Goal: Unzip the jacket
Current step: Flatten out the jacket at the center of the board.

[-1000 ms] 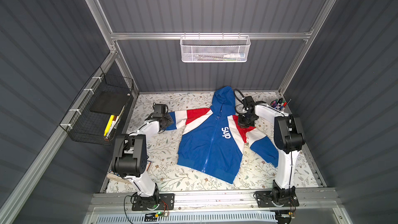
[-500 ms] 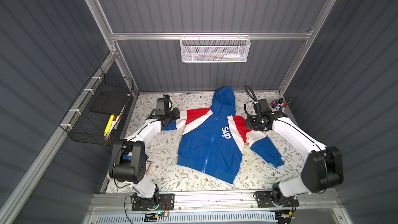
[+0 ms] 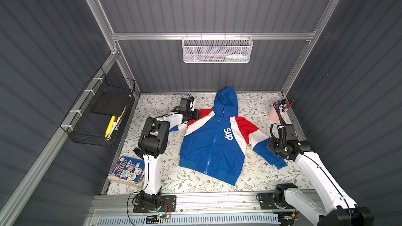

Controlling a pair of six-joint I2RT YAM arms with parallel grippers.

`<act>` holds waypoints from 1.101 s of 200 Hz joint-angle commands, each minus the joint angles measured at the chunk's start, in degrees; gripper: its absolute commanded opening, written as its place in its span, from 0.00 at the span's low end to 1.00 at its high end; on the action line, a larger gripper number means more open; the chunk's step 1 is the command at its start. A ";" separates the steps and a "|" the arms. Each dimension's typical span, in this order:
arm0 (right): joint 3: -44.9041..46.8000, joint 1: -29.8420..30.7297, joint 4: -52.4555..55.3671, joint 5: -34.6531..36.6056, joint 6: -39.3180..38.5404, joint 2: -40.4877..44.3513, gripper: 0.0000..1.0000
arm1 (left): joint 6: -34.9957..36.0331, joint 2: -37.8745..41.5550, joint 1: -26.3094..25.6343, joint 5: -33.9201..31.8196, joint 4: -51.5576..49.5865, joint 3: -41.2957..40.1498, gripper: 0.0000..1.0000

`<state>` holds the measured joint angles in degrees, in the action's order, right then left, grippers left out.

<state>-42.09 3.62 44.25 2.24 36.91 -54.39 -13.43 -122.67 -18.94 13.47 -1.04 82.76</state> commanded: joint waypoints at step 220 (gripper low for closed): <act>1.15 -17.07 -4.89 -13.76 -0.08 -10.86 0.66 | -11.94 2.17 10.26 -15.05 -7.34 -12.53 0.23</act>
<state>-40.99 -11.84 41.95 -6.57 36.69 -62.83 -24.32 -118.48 -9.32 1.21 0.75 73.36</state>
